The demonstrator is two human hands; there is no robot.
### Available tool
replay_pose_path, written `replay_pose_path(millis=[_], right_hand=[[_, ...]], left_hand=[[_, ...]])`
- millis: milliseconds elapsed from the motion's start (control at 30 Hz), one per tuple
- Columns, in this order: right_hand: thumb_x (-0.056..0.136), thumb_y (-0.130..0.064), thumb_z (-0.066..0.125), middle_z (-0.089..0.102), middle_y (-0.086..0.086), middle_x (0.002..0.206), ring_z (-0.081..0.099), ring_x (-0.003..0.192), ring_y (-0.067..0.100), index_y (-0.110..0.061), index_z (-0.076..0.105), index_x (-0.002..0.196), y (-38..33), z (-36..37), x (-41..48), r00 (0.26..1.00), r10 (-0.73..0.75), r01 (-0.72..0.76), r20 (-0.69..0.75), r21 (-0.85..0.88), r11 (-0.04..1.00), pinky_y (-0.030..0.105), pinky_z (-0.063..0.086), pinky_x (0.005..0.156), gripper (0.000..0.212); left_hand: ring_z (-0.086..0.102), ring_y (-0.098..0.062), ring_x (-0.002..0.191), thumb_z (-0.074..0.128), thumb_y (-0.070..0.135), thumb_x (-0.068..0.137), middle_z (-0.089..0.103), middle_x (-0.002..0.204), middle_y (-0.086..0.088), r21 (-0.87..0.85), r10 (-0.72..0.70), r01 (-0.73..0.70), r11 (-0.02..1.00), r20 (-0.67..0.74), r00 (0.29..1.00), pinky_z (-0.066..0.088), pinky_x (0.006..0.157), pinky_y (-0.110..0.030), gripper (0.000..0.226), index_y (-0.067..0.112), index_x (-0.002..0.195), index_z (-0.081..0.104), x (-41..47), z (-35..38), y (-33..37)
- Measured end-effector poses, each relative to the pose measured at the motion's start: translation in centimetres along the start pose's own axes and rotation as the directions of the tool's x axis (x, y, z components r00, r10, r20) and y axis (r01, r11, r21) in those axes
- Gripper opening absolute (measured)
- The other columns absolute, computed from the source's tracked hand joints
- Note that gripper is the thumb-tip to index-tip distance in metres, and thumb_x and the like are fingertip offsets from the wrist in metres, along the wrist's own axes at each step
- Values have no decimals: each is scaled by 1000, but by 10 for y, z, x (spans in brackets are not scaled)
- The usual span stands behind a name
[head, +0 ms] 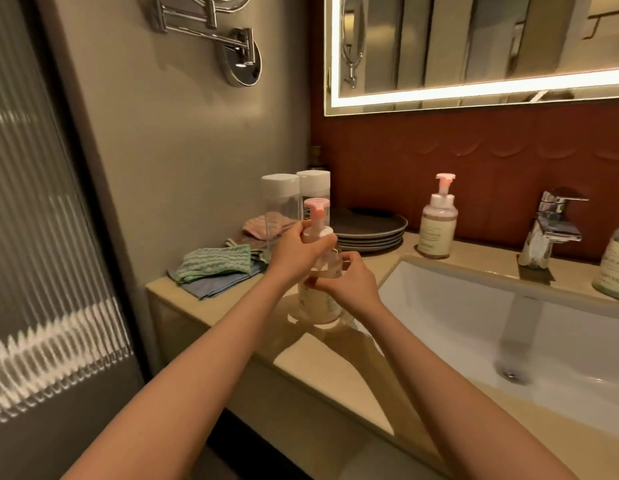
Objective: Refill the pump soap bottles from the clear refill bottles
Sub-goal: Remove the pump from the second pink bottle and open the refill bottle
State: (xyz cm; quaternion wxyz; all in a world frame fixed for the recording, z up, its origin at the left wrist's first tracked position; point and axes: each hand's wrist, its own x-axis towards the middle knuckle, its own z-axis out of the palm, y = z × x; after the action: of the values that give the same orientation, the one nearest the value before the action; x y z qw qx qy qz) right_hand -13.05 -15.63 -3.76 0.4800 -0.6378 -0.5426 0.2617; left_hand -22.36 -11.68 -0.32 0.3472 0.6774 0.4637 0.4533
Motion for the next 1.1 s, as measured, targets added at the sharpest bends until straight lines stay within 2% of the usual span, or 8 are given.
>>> replay_pose_path(millis=[233,367,500,567,667,833,1000,1100], right_hand=[[68,-31,81,50,3,137,49,121,20,-15,38,140,-6,9,-3,995,-81,84,53,-51,995,27,43,90,85],[69,-32,80,54,2,133,54,116,21,-17,40,137,-5,18,-7,996,-79,76,-41,-76,994,30,46,88,81],[68,-36,80,53,2,134,54,116,23,-18,36,138,-9,20,-9,995,-49,41,-81,-103,994,38,47,92,85],[68,-36,80,54,1,133,54,115,23,-17,37,136,-8,16,-7,996,-36,27,-81,-110,994,38,46,91,83],[68,-36,81,54,1,132,54,115,22,-17,40,132,-7,7,-5,996,-2,-7,-91,-102,995,37,46,89,79],[68,-38,80,53,0,131,52,115,20,-16,40,131,-5,1,-5,996,-9,-3,-88,-128,992,34,44,86,78],[68,-39,80,53,-1,131,51,115,20,-18,40,129,-5,3,-4,997,12,-21,-71,-130,991,42,45,94,76],[67,-40,79,52,-2,133,50,118,21,-19,39,131,-6,4,-3,997,11,-22,-77,-141,990,45,43,97,79]], left_hand=[[55,-14,96,66,31,84,60,118,-3,92,-9,0,996,95,995,45,82,-29,47,14,125,52,-8,-23,8],[56,-19,107,71,47,74,62,115,0,278,32,19,960,-177,984,38,78,-28,54,19,118,57,-13,-14,6],[37,-24,128,70,60,68,46,134,-5,439,75,55,897,-273,959,31,98,-37,82,17,130,39,-13,-7,8],[33,-27,132,67,58,72,39,142,-7,369,44,26,929,-179,983,30,106,-43,89,15,140,27,-8,-9,8],[40,-27,130,63,41,83,40,143,-9,74,-1,0,997,20,1000,35,106,-47,80,15,146,20,-5,-7,8],[56,-18,97,56,34,87,59,105,-1,67,90,-75,995,-261,961,41,77,-29,41,16,123,49,-4,-20,7],[49,-22,118,53,31,90,52,131,-7,53,94,-93,994,-2,996,41,93,-36,52,19,139,38,-4,-9,7],[55,-21,105,55,41,86,58,118,-6,47,115,-108,993,-177,978,45,81,-32,48,19,128,47,-1,-15,11]])
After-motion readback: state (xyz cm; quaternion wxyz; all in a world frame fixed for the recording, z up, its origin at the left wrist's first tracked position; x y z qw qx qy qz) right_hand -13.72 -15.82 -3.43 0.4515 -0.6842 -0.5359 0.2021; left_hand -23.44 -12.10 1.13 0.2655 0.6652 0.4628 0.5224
